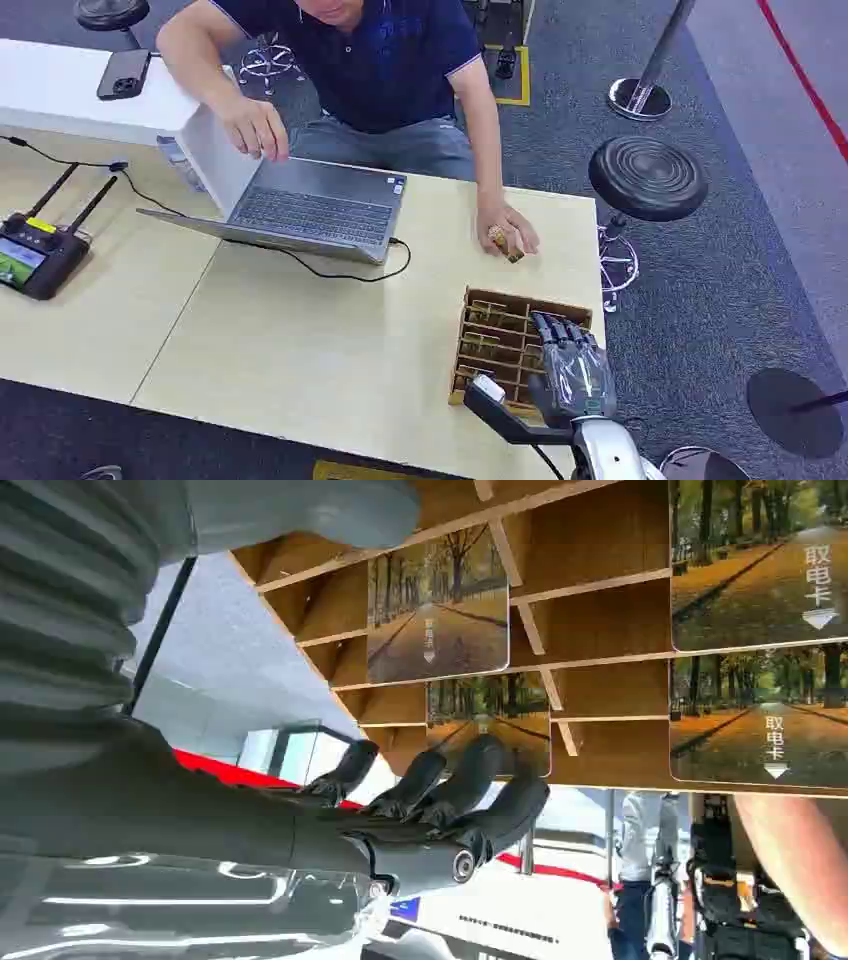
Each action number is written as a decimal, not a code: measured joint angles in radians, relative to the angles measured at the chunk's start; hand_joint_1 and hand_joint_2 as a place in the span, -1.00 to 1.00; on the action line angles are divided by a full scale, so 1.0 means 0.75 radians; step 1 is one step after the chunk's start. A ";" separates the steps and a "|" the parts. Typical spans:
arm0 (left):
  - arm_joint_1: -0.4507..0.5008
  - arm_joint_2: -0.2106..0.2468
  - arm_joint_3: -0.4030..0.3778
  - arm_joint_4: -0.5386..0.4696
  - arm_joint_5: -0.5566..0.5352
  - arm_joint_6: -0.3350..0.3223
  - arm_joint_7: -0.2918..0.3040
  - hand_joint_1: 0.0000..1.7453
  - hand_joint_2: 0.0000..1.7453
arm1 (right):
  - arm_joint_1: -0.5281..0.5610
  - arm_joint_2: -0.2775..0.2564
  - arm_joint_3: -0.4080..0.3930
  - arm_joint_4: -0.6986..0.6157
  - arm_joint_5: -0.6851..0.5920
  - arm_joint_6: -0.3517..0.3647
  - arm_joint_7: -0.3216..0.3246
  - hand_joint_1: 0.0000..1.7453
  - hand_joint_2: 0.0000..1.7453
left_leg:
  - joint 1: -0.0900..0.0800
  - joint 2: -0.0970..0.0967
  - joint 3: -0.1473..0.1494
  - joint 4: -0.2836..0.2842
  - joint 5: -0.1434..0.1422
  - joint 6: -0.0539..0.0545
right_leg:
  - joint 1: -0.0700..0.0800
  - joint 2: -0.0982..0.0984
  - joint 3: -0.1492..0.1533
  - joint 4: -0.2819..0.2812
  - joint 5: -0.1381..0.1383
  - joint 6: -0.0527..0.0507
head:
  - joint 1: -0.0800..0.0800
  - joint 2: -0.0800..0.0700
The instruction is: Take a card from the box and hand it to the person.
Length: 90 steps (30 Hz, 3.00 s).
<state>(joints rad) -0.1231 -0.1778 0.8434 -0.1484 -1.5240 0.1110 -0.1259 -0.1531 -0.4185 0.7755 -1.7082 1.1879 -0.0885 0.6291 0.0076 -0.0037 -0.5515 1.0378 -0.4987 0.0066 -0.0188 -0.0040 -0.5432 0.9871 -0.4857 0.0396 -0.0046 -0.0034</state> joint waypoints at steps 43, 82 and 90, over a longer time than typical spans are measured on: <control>0.000 0.001 0.000 0.000 0.000 0.003 0.007 -1.00 -1.00 | 0.000 0.000 0.005 0.023 -0.019 -0.026 0.006 0.14 1.00 | 0.000 0.000 0.000 0.000 0.000 0.000 | 0.000 0.000 0.000 0.000 0.000 0.000 | 0.000 0.000; -0.019 0.000 -0.001 0.000 0.002 0.029 -0.057 -1.00 1.00 | 0.000 -0.007 0.017 0.038 -0.021 -0.167 -0.001 0.96 1.00 | 0.000 0.000 -0.001 0.000 0.000 0.000 | 0.000 0.000 0.000 0.000 0.000 0.000 | 0.000 0.000; -0.041 0.000 0.000 0.000 0.000 0.005 -0.048 -1.00 1.00 | -0.045 0.000 -0.023 -0.016 0.020 -0.311 -0.057 0.96 1.00 | 0.000 0.000 0.000 0.000 0.000 0.000 | 0.000 0.000 0.001 0.000 0.000 0.000 | 0.000 0.000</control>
<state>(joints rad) -0.1542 -0.1778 0.8434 -0.1484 -1.5240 0.1144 -0.1617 -0.1870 -0.4188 0.7584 -1.7205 1.2028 -0.3220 0.5863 0.0076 -0.0038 -0.5514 1.0377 -0.4986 0.0066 -0.0188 -0.0041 -0.5426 0.9873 -0.4857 0.0396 -0.0046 -0.0034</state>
